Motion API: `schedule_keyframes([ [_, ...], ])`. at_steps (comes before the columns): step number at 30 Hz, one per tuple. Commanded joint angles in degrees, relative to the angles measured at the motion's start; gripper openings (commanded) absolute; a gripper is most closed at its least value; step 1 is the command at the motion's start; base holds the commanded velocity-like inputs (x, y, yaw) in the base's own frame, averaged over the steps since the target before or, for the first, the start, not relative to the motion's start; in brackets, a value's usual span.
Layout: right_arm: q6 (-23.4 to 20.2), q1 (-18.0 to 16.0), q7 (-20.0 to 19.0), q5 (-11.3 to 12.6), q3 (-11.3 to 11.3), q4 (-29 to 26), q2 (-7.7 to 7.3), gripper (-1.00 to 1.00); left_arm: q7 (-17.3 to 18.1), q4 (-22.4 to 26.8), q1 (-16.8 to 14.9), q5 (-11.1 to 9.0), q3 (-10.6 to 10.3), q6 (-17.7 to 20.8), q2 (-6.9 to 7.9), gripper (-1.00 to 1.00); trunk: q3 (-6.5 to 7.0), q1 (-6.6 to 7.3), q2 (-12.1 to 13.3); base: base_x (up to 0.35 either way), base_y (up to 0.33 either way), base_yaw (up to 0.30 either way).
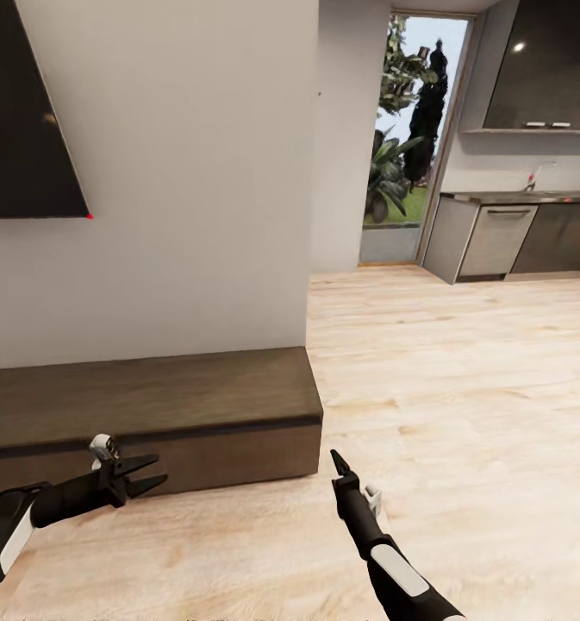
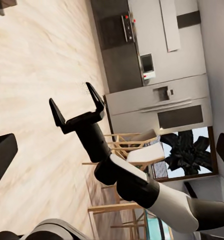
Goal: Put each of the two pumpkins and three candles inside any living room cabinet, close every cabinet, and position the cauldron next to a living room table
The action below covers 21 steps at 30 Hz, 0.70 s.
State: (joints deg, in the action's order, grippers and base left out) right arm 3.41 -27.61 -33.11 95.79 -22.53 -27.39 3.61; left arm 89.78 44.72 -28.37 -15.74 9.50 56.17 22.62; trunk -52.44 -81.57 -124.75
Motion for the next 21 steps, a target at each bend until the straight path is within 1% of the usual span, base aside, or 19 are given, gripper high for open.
schedule_keyframes([
  [1,0.3,-0.07,-0.93,0.55,-0.49,0.06,-0.06,1.0,0.22,0.01,-0.02,0.01,-0.01,0.6,0.02,1.0,-0.23,-0.22,-0.44,0.0,0.0,0.0],
  [4,0.15,-0.07,-1.86,0.48,-0.5,0.06,-0.08,1.0,0.22,0.01,-0.02,-0.05,-0.01,0.6,0.03,1.0,-0.77,-0.87,-1.64,0.0,0.0,0.0],
  [12,0.41,-0.07,-2.63,0.47,-0.28,0.03,0.14,1.0,0.22,0.01,-0.02,-0.01,-0.01,0.6,0.0,1.0,-2.21,-2.63,-4.85,0.0,0.0,0.0],
  [17,0.64,-0.07,-6.19,0.46,-0.08,0.05,0.29,1.0,0.22,0.01,-0.02,0.0,-0.01,0.6,-0.03,1.0,-3.11,-3.73,-6.85,0.0,0.0,0.0],
  [21,0.84,-0.07,-7.35,0.46,-0.07,0.06,0.34,1.0,0.22,0.01,-0.02,-0.04,-0.01,0.6,0.02,1.0,-3.83,-4.61,-8.46,0.0,0.0,0.0],
])
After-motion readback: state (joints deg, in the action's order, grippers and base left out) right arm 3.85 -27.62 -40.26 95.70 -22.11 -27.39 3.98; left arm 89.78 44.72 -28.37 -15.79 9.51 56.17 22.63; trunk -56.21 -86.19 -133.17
